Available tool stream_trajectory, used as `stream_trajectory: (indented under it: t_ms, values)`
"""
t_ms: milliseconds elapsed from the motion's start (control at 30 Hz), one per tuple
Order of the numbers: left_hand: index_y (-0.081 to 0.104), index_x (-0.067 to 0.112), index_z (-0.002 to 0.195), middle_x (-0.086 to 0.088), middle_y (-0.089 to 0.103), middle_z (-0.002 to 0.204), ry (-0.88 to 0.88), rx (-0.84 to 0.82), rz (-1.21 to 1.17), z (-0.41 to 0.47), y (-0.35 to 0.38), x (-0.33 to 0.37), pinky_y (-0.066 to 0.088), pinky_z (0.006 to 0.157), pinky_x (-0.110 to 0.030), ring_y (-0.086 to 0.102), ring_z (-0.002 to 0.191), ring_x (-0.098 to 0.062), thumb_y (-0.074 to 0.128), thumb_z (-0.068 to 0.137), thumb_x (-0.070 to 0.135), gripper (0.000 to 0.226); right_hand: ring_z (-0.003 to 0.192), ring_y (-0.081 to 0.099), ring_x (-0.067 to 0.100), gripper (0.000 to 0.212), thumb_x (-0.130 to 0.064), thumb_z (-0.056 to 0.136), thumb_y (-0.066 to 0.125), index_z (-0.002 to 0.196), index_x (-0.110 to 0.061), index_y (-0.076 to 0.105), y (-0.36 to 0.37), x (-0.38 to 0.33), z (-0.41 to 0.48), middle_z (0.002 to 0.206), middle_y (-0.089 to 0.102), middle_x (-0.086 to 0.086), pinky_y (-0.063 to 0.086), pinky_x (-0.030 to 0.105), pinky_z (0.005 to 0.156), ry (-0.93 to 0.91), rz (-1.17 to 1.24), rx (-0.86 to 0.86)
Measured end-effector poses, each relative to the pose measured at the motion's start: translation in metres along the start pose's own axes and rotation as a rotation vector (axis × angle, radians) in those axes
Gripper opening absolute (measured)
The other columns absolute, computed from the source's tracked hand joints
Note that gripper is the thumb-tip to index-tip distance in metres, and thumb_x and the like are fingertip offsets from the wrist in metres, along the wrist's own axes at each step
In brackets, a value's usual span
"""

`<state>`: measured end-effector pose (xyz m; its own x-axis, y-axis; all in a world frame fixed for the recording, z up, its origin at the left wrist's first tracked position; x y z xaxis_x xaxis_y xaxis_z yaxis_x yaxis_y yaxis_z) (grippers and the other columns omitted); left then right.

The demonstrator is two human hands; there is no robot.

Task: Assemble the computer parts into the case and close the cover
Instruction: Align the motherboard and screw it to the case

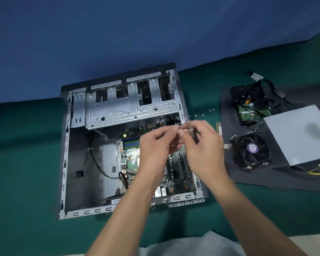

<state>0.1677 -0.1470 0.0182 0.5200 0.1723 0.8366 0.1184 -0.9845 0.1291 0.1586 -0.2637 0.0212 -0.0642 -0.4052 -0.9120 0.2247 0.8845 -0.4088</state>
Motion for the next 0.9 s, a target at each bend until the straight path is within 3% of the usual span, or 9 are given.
stream_trajectory:
  t_ms: [100,233,300,367,467,533,700,800,900]
  values:
    - [0.078,0.007,0.091,-0.014,0.074,0.093,-0.078,0.012,-0.122,-0.002,-0.018,-0.003,0.054,0.069,-0.025,0.067,0.076,-0.016,0.069,0.087,0.015,0.012,0.068,0.053,0.008,0.006,-0.008,0.088,0.065,0.094,-0.009,0.066,0.02,-0.007,-0.009,0.088,0.058,-0.002,0.042,0.019,0.063,-0.124,-0.153,0.027]
    - [0.079,0.009,0.081,-0.012,0.075,0.087,-0.152,0.05,-0.15,0.0,-0.044,-0.008,0.055,0.066,-0.022,0.069,0.074,-0.015,0.069,0.086,0.007,0.011,0.071,0.056,0.022,0.01,-0.006,0.089,0.06,0.097,-0.006,0.066,0.049,-0.007,-0.017,0.089,0.056,0.003,0.045,0.035,0.062,-0.161,-0.284,-0.07]
    - [0.078,0.006,0.08,-0.014,0.075,0.087,-0.188,0.099,-0.135,0.003,-0.06,-0.012,0.058,0.073,-0.026,0.069,0.077,-0.018,0.069,0.084,0.003,0.01,0.071,0.055,0.02,0.006,-0.007,0.088,0.061,0.09,-0.011,0.064,0.064,-0.006,-0.016,0.084,0.053,-0.004,0.041,0.031,0.061,-0.113,-0.299,-0.175]
    - [0.078,0.004,0.081,-0.015,0.075,0.088,-0.203,0.122,-0.134,0.006,-0.076,-0.016,0.059,0.074,-0.027,0.071,0.08,-0.02,0.07,0.082,0.001,0.009,0.067,0.05,0.006,0.014,-0.011,0.086,0.065,0.078,-0.022,0.059,0.076,-0.002,-0.011,0.076,0.05,-0.013,0.033,0.016,0.057,0.013,-0.265,-0.278]
    - [0.079,0.006,0.075,-0.015,0.075,0.088,-0.227,0.126,-0.174,0.01,-0.094,-0.02,0.056,0.063,-0.02,0.071,0.075,-0.017,0.069,0.081,-0.001,0.013,0.06,0.048,0.005,0.024,-0.017,0.082,0.071,0.066,-0.029,0.057,0.091,0.002,-0.005,0.067,0.055,-0.01,0.038,0.024,0.054,0.195,-0.158,-0.372]
    - [0.078,0.004,0.075,-0.017,0.074,0.087,-0.25,0.129,-0.206,0.014,-0.102,-0.022,0.056,0.062,-0.02,0.071,0.072,-0.017,0.068,0.081,-0.003,0.013,0.062,0.052,0.008,0.021,-0.017,0.079,0.074,0.066,-0.029,0.062,0.098,0.004,-0.002,0.069,0.059,-0.009,0.042,0.027,0.056,0.239,-0.118,-0.391]
    - [0.075,-0.006,0.081,-0.019,0.073,0.086,-0.258,0.175,-0.289,0.023,-0.122,-0.026,0.058,0.065,-0.02,0.067,0.062,-0.014,0.063,0.084,-0.007,0.013,0.071,0.058,-0.003,0.012,-0.022,0.085,0.071,0.08,-0.033,0.072,0.118,0.007,0.0,0.086,0.06,-0.008,0.038,0.006,0.055,0.234,-0.031,-0.504]
    - [0.072,-0.004,0.085,-0.013,0.073,0.075,-0.251,0.281,-0.235,0.028,-0.132,-0.03,0.057,0.062,-0.02,0.066,0.06,-0.014,0.064,0.086,-0.006,0.008,0.083,0.056,0.007,0.01,-0.022,0.091,0.062,0.093,-0.026,0.071,0.124,0.019,0.01,0.097,0.06,-0.008,0.042,0.018,0.071,0.135,-0.321,-0.448]
    - [0.071,0.003,0.084,-0.004,0.072,0.067,-0.226,0.332,-0.111,0.037,-0.14,-0.033,0.054,0.06,-0.015,0.068,0.062,-0.011,0.064,0.087,-0.004,0.01,0.082,0.058,0.016,0.029,-0.01,0.091,0.054,0.117,-0.019,0.064,0.132,0.027,0.028,0.112,0.058,-0.003,0.046,0.027,0.07,-0.03,-0.737,-0.52]
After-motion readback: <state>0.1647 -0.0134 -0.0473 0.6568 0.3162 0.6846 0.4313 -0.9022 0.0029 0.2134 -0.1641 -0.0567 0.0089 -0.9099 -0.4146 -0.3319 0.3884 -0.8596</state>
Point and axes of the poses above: each hand's wrist, its own z-axis towards the middle knuckle, its own y-axis out of the palm, x = y × z, the point moved 3 cm from there along z, towards the middle knuckle
